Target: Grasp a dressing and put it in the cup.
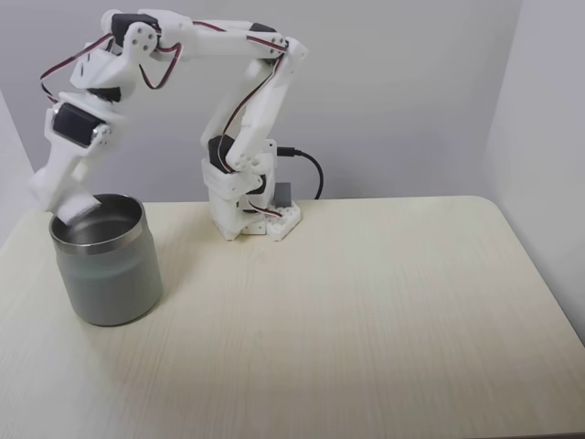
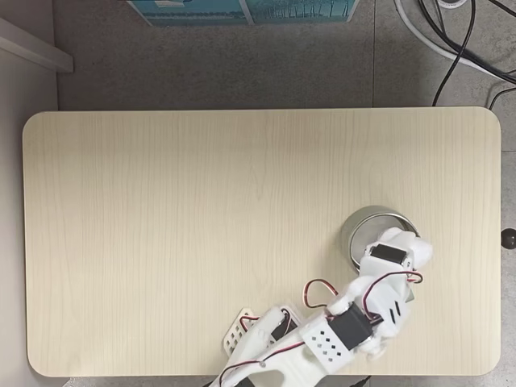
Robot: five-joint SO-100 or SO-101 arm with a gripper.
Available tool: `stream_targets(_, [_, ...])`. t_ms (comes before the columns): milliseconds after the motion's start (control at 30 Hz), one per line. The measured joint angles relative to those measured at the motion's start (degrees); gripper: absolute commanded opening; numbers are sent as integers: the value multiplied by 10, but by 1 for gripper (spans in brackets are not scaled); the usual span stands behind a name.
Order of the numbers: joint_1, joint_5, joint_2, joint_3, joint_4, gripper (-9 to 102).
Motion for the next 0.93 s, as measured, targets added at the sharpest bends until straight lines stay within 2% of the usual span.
stream_targets(933, [-32, 38, 61, 0, -19, 23])
